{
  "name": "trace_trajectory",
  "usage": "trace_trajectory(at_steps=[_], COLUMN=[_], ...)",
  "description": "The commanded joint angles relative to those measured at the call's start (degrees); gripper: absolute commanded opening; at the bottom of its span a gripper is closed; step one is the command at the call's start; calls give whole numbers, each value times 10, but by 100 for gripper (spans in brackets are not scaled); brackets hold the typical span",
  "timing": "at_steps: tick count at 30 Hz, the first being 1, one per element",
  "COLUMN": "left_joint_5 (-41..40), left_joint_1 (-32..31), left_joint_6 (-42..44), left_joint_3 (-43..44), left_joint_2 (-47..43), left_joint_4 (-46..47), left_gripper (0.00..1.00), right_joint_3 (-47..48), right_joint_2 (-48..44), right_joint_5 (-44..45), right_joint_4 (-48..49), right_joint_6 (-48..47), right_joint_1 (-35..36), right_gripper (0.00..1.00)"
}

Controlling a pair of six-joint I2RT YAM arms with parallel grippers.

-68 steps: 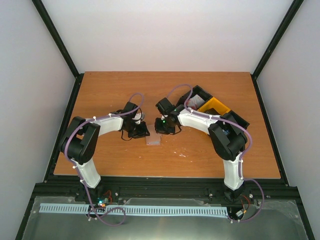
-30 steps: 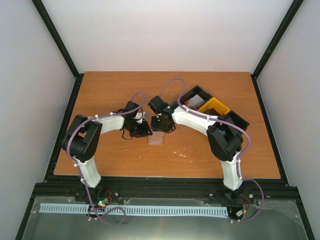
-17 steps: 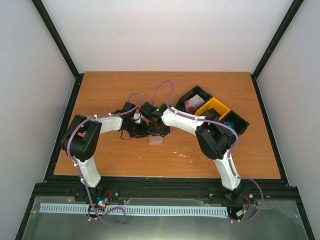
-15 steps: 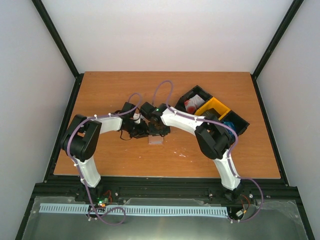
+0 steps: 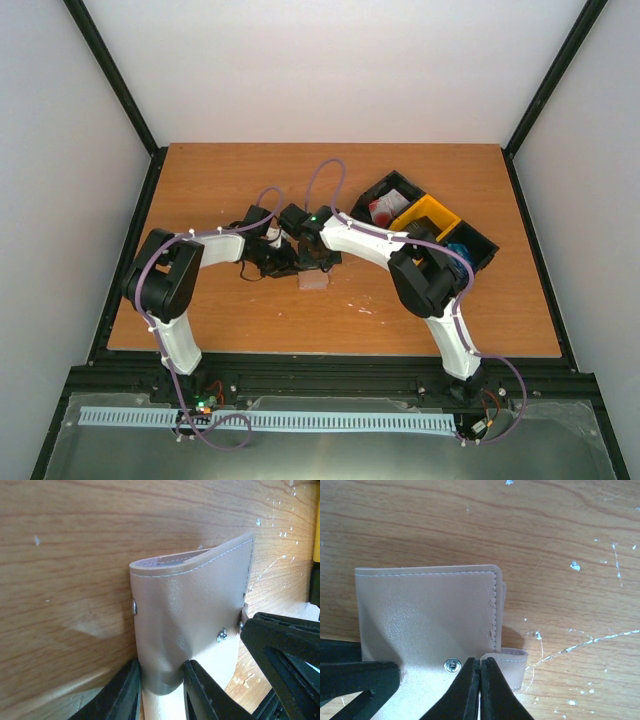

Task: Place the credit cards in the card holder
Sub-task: Close the card holder at the center of the board.

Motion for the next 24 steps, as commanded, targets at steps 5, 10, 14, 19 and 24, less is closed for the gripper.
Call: trace_trajectory(at_steps=[5, 10, 14, 19, 24], left_joint_5=[-9, -9, -9, -9, -11], left_joint_1=[0, 0, 0, 0, 0], left_joint_6=[-1, 2, 4, 4, 4], left_joint_3=[-10, -8, -7, -8, -7], left_joint_2=[25, 26, 26, 26, 26], left_joint_4=[-21, -23, -23, -23, -24], left_gripper=[26, 26, 26, 26, 26], right_joint_3=[-11, -18, -29, -40, -49], right_joint_2=[-27, -36, -40, -35, -33], right_joint_5=[8, -12, -37, -65, -74], right_joint_4=[25, 42, 67, 78, 87], right_joint_6=[12, 11, 9, 8, 10], right_joint_1=[6, 6, 5, -1, -4], right_gripper=[3, 3, 3, 3, 3])
